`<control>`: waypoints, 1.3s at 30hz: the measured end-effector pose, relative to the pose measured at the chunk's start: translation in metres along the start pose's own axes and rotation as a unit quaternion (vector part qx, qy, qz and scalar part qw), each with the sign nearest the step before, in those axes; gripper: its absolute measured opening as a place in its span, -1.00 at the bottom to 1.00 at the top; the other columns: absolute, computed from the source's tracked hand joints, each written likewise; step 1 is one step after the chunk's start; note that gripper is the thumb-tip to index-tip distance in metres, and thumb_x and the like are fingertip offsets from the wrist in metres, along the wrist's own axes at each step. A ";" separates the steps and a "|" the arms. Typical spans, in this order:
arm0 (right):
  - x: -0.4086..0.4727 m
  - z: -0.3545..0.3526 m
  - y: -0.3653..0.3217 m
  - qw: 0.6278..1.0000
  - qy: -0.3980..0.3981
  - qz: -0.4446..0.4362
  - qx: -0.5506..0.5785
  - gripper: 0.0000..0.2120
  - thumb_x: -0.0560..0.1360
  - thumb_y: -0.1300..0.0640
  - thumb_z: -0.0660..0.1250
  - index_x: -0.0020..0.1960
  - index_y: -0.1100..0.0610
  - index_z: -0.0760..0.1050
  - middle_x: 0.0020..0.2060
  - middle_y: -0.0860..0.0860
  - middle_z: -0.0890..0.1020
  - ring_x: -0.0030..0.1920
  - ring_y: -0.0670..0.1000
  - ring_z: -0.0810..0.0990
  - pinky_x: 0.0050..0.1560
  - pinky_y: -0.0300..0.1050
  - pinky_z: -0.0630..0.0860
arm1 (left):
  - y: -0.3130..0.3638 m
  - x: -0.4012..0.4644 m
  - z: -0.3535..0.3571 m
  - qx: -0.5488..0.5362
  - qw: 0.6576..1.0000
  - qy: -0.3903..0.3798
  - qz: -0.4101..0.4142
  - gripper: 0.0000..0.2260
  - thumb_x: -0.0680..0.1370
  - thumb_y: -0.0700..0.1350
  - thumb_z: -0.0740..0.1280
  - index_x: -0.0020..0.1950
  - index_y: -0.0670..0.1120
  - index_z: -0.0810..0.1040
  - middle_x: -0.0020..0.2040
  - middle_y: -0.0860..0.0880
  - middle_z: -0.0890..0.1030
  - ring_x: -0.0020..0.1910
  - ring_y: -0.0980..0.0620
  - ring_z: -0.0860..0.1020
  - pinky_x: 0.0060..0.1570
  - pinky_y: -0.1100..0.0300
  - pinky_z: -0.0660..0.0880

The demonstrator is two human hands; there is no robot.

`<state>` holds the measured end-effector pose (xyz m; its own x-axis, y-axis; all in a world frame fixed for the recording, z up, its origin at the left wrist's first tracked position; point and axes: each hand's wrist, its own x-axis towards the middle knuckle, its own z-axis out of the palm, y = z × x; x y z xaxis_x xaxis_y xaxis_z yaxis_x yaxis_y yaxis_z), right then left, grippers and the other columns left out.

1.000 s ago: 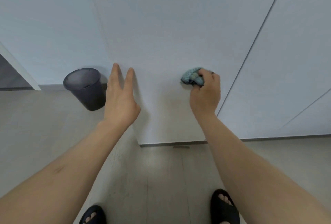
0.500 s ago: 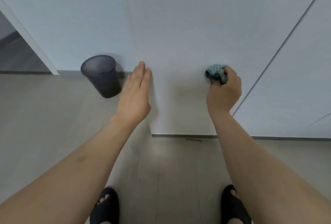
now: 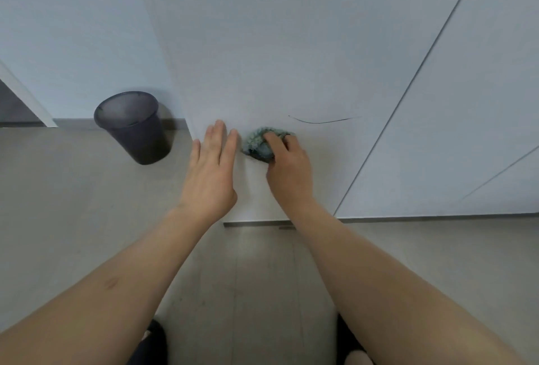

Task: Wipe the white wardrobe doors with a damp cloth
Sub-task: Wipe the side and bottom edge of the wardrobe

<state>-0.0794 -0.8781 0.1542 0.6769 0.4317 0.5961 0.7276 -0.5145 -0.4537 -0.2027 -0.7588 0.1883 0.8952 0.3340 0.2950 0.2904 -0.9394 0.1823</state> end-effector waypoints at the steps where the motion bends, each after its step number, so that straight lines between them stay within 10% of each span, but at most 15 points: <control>1: 0.000 -0.010 0.014 1.000 0.012 0.022 -0.001 -0.44 0.31 0.46 0.34 0.28 0.16 0.56 0.02 0.19 0.56 -0.14 0.25 0.56 -0.20 0.00 0.56 | 0.005 0.001 0.002 -0.006 1.000 -0.001 -0.012 -0.08 0.33 -0.46 0.24 0.64 -0.17 -0.06 0.64 -0.22 -0.15 0.62 -0.19 -0.20 0.57 -0.19 -0.13; 8: 0.002 -0.066 0.092 0.960 0.108 0.254 0.049 -0.46 0.40 0.44 0.23 0.33 0.10 0.45 0.19 0.13 0.49 0.14 0.07 0.48 0.12 -0.26 0.35 | 0.014 0.006 0.005 -0.045 0.997 0.028 -0.047 -0.15 0.33 -0.45 0.20 0.61 -0.22 0.03 0.65 -0.14 -0.10 0.63 -0.07 -0.14 0.59 -0.04 -0.11; 14: -0.007 -0.049 0.092 0.891 0.131 0.417 0.127 -0.52 0.37 0.32 0.22 0.14 -0.15 0.36 0.07 0.00 0.55 0.03 0.14 0.59 0.04 0.04 0.60 | -0.013 0.003 0.005 -0.047 0.998 0.043 0.002 -0.17 0.33 -0.51 0.17 0.61 -0.25 0.10 0.64 -0.16 0.04 0.63 -0.11 0.00 0.59 -0.07 -0.01; 28: -0.014 0.074 -0.079 0.974 -0.045 0.147 0.168 -0.66 0.40 0.33 0.38 0.16 0.16 0.59 -0.01 0.07 0.67 0.02 0.13 0.59 0.01 0.01 0.52 | -0.051 -0.018 0.006 -0.074 0.997 0.002 -0.032 -0.17 0.37 -0.49 0.19 0.63 -0.24 0.02 0.64 -0.22 0.03 0.61 -0.18 0.09 0.55 -0.11 0.15; 39: -0.009 -0.031 0.089 0.889 0.127 0.428 0.106 -0.70 0.39 0.41 0.26 0.09 0.19 0.49 0.04 0.12 0.56 -0.03 0.08 0.50 -0.02 -0.22 0.37 | -0.022 -0.004 0.022 -0.067 0.996 0.014 -0.062 -0.38 0.36 -0.42 0.28 0.44 -0.29 0.34 0.24 -0.24 0.41 0.24 -0.24 0.41 0.22 -0.08 0.48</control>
<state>-0.0246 -0.9511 0.1291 0.9652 -0.2453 0.0905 -0.0190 -0.4112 -0.9113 -0.2050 -0.7409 0.1620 0.8454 0.4500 0.2877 0.3480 -0.8727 0.3424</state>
